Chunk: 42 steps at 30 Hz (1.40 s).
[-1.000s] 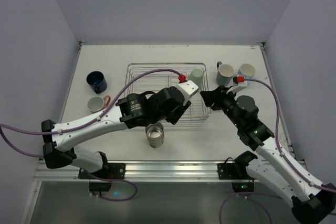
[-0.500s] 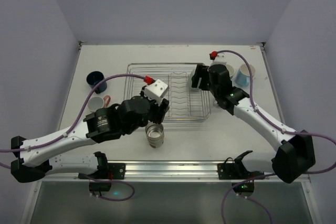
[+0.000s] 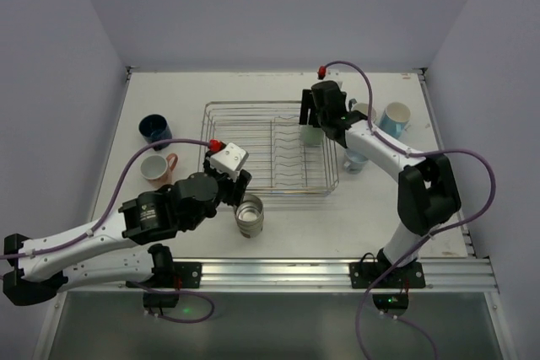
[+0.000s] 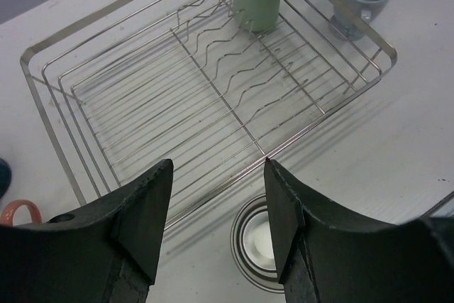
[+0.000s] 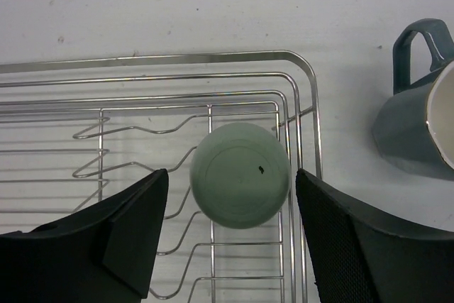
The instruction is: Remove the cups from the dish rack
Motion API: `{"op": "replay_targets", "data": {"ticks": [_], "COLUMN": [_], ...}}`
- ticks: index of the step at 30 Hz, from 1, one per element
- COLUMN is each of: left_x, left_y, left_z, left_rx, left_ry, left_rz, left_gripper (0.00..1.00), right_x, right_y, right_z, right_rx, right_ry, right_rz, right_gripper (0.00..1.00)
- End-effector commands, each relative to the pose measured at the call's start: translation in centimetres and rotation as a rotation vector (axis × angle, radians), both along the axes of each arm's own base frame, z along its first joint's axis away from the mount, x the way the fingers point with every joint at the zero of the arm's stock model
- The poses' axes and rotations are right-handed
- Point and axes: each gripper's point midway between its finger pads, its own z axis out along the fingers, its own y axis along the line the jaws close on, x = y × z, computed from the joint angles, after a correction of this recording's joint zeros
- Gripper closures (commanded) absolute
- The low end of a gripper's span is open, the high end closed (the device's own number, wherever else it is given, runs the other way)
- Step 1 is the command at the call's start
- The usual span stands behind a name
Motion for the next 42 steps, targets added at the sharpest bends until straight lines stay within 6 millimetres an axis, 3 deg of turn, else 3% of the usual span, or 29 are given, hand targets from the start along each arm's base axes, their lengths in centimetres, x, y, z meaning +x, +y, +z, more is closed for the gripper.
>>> {"op": "replay_targets", "data": {"ticks": [1,10,15,19,20,23,24,29,33,38,39,41,42], "left_x": [0.8,0.9,0.8,0.5,0.5,0.4,0.5,0.8,1.5,2.5,2.7,3.1,3.3], "left_y": [0.3,-0.8,-1.8,-3.2,-3.6,-4.5,-5.1,-7.3,-9.5,-10.3,-10.3,-10.6,-10.7], "left_z": [2.7,1.8,2.3,3.4,4.1,4.8,5.2,6.1,7.5,9.0,9.0,9.2,9.1], "left_rx": [-0.096,-0.076,-0.16,-0.294,-0.337,-0.376,-0.387,-0.441,-0.608,-0.714,-0.725,-0.762,-0.772], "left_ry": [-0.071,-0.056,-0.029,-0.033,-0.039,-0.039,-0.042,-0.006,0.098,0.139,0.144,0.166,0.178], "left_rz": [0.039,0.02,0.014,-0.023,-0.028,-0.055,-0.064,-0.135,-0.256,-0.279,-0.275,-0.286,-0.293], "left_gripper": [0.42,0.41,0.41,0.41,0.41,0.4,0.4,0.4,0.41,0.39,0.37,0.34,0.31], "right_x": [2.0,3.1,2.9,2.8,2.5,1.8,1.1,-2.1,-7.1,-11.6,-12.0,-14.3,-14.6], "right_y": [-0.6,0.0,0.3,0.2,0.1,0.3,0.2,0.0,1.0,1.2,0.6,0.7,0.3], "right_z": [1.4,-1.4,-1.1,2.3,4.6,7.6,9.8,14.0,16.8,18.8,18.6,20.3,19.9], "right_rx": [-0.037,-0.052,-0.033,0.023,0.049,0.115,0.152,0.286,0.508,0.678,0.697,0.784,0.796], "right_ry": [-0.041,0.015,0.009,-0.093,-0.146,-0.242,-0.303,-0.402,-0.457,-0.488,-0.492,-0.513,-0.505], "right_rz": [-0.04,-0.031,-0.025,-0.031,-0.029,0.001,0.008,0.047,0.166,0.303,0.309,0.391,0.399], "right_gripper": [0.25,0.25,0.31,0.51,0.56,0.67,0.7,0.7,0.73,0.75,0.76,0.76,0.76]}}
